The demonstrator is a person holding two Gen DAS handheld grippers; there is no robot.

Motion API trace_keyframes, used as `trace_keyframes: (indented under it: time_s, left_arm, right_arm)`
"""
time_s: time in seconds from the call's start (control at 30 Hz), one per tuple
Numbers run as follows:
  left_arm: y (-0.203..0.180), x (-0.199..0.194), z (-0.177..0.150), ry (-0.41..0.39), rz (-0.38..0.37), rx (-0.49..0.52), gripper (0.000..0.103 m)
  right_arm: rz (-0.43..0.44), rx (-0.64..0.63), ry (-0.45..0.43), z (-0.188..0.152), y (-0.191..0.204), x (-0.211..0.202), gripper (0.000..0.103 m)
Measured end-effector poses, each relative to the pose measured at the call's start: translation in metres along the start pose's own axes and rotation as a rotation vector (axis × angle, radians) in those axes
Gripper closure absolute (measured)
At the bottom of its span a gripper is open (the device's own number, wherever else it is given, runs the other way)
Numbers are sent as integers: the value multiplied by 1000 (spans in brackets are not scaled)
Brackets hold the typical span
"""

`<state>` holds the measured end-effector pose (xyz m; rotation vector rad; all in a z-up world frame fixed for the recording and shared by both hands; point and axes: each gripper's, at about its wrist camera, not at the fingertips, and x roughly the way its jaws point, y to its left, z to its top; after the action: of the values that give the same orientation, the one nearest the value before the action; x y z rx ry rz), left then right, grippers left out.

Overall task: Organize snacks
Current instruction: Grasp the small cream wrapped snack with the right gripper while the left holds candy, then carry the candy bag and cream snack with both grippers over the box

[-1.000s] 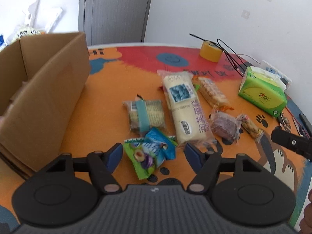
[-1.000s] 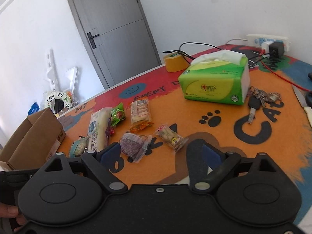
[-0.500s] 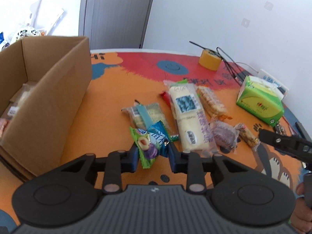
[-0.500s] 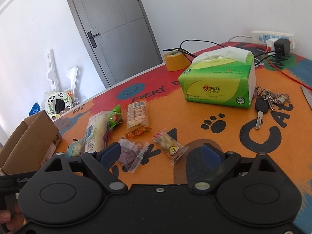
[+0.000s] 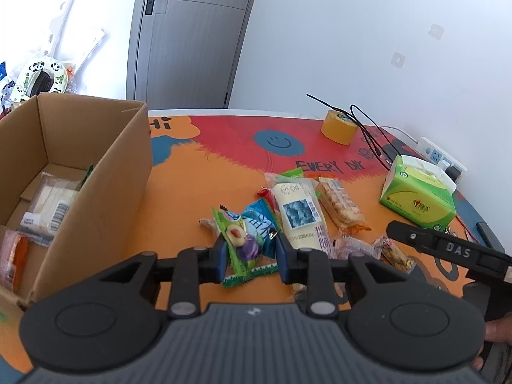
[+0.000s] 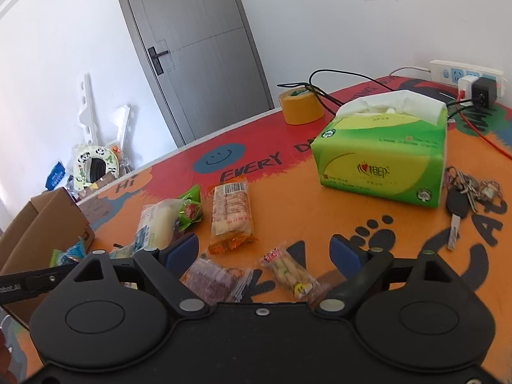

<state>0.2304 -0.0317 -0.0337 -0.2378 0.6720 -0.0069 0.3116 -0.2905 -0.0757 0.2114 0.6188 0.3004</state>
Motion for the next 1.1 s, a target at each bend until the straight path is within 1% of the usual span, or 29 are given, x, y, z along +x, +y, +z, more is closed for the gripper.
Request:
trace_keyframes:
  time_s: [0.03,0.13,0.17,0.2,0.23,0.27,0.3,0.33,0.5,0.6,0.7,0.97,1.1]
  left_arm:
    - [0,1,1,0,0,-1,74]
    - [2,4,1,4,2,-7,74]
    - [3,5,1,5,2,-8,74]
    - [3,6,1,7,1,-8,74]
    - [3,6,0,9,1,-8,74]
    - [4,6,0,11,2,-6,74]
    - [4,6,0,12,3,-7,74]
    - [4,5,-1,13,2,-7,74]
    - [6,2,-2,16,3,-6,74]
    - [5,-4,-3,8,0,-1,74]
    - [4,-9,-3,-1,-4,-2,74]
    - [4,-24,-5,-26,-8,-13,74]
    - [5,-33,-2,-46,-9,-13,74]
  right_arm:
    - [0,-4,6,0,1,3,18]
    - [-13,-18,30,-3,3,10,27]
    - [-10,-21,40,-4,3,12,35]
    - [-4,-23,54,-6,3,14,47]
    - [-3,-25,69,-8,3,15,54]
    - [3,-20,77,-10,2,16,71]
    - [8,-9,87,-12,0,17,81]
    - [15,2,95,-15,-2,17,82]
    - [34,11,79,-24,-3,4,83]
    - [43,40,72,-28,-7,-3,83]
    - [76,79,62,-30,-12,-14,83]
    - [155,127,24,-29,-16,-42,83]
    - [175,120,5,-26,-9,-48,83]
